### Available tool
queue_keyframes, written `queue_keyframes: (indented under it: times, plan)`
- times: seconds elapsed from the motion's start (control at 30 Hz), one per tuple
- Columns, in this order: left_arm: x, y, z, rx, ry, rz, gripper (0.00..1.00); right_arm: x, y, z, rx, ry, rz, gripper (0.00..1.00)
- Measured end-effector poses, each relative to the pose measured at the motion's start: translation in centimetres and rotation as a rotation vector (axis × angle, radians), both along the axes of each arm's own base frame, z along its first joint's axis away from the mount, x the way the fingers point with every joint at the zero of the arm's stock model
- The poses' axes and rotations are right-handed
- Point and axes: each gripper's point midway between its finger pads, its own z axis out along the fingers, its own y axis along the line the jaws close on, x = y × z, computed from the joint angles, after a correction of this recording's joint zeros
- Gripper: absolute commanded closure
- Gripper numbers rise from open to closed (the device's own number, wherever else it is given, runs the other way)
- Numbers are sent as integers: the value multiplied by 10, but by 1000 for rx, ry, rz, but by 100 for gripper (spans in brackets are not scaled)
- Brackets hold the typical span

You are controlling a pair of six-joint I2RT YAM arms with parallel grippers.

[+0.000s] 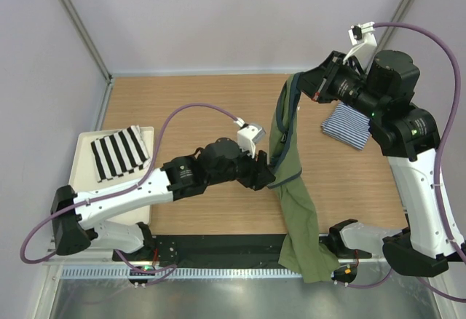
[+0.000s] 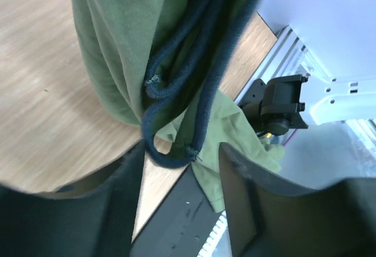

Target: Fold and stack the tank tops

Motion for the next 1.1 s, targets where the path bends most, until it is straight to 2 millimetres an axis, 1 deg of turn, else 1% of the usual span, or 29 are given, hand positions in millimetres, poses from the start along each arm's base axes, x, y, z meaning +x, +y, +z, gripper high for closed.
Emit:
queue_keyframes:
  times: [0.07, 0.2, 0.23, 0.3, 0.37, 0.5, 0.57, 0.6, 0.67, 0.73, 0.77, 0.8, 0.83, 0.87, 0.9, 0.93, 0.97, 1.0, 1.03, 1.07, 1.1]
  plan:
    - [0, -4, -6, 11, 9, -10, 62, 0, 0, -1, -1, 1, -1, 99]
    - [-1, -12, -25, 49, 47, -24, 61, 2, -2, -1, -3, 0, -13, 99]
    - [-1, -13, -28, 53, 50, -23, 63, 2, -2, -1, -4, 0, -16, 99]
    - [-1, -13, -30, 57, 54, -22, 79, 3, -3, -1, -6, -1, -19, 99]
    - [-1, -13, -29, 56, 54, -20, 100, 3, -3, -1, -7, -2, -25, 99]
    - [7, -9, -21, 79, 31, 15, 100, 9, -7, -2, -9, -8, -56, 99]
    - [19, -1, -10, 82, 37, 45, 100, 18, -12, -5, -16, -15, -100, 99]
    - [30, 5, -1, 74, 60, 61, 100, 24, -15, -9, -26, -15, -133, 99]
    - [71, 28, 20, 33, 100, 140, 100, 42, -26, -16, -55, -10, -223, 99]
    - [139, 72, 48, -4, 120, 305, 100, 68, -38, -21, -84, -4, -335, 99]
    - [172, 97, 63, -8, 122, 395, 100, 83, -42, -22, -92, -3, -385, 99]
    - [201, 119, 79, -11, 122, 471, 100, 97, -45, -22, -93, -4, -431, 99]
    - [227, 137, 101, -31, 107, 527, 100, 110, -46, -21, -90, -2, -470, 99]
    - [248, 151, 125, -62, 74, 567, 100, 123, -47, -18, -80, -5, -502, 99]
    - [260, 160, 143, -79, 57, 593, 100, 133, -47, -13, -69, -11, -525, 99]
    - [271, 170, 172, -113, 20, 613, 100, 143, -47, -4, -56, -13, -549, 99]
    - [274, 175, 193, -145, -17, 617, 100, 153, -46, 12, -27, -42, -564, 99]
    - [272, 181, 216, -177, -53, 617, 100, 160, -44, 30, 2, -72, -572, 99]
    - [265, 184, 238, -213, -93, 606, 100, 162, -43, 46, 30, -101, -571, 99]
    - [253, 186, 256, -243, -123, 586, 100, 159, -43, 61, 55, -126, -568, 99]
    - [235, 187, 270, -270, -148, 559, 100, 152, -44, 74, 81, -148, -559, 99]
